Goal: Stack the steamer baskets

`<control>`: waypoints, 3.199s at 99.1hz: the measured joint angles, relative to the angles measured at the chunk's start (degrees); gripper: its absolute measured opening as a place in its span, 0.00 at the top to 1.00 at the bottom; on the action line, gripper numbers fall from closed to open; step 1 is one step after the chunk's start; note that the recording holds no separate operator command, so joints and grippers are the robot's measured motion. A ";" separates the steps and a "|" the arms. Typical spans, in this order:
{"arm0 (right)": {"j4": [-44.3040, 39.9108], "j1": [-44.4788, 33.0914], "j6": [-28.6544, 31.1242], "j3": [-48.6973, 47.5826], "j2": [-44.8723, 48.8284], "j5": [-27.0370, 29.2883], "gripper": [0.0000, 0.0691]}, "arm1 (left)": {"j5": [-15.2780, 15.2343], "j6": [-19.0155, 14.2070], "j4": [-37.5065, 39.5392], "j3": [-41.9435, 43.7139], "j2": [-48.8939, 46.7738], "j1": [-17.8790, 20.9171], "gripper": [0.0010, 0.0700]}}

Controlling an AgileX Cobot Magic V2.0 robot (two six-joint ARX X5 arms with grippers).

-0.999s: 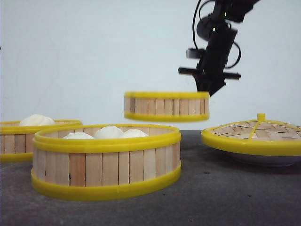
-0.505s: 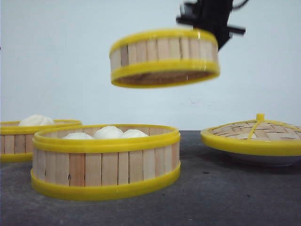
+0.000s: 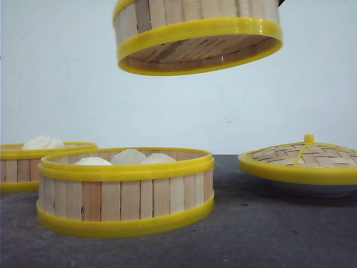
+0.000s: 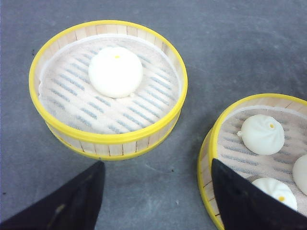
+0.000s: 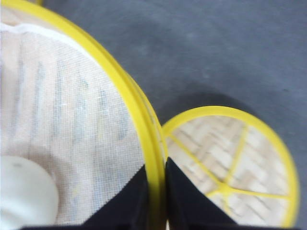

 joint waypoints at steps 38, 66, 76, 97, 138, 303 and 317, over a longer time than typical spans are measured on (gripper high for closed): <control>17.00 2.82 -0.26 -23.89 -6.67 -1.81 0.97 | -0.02 0.00 0.09 0.00 0.00 0.02 0.40; 26.82 5.88 -0.24 -25.31 -5.09 -1.86 0.97 | 0.00 0.00 0.09 0.00 0.00 0.00 0.40; 28.72 6.73 -0.24 -25.31 -2.97 -1.81 0.97 | -0.02 0.00 0.11 0.00 0.00 0.00 0.40; 31.19 8.02 -0.24 -25.35 0.26 -1.27 0.97 | 0.00 0.00 0.20 0.00 0.00 0.00 0.40; 34.53 8.24 -0.22 -25.38 3.23 -0.50 0.97 | -0.02 0.00 0.20 0.00 0.00 0.00 0.40; 39.47 6.73 -0.07 -25.31 5.27 3.93 0.45 | -0.59 0.02 0.22 0.00 0.00 0.00 0.40; 33.59 5.49 0.04 -25.31 1.22 2.84 0.45 | -3.50 0.00 2.43 0.00 1.03 0.68 0.40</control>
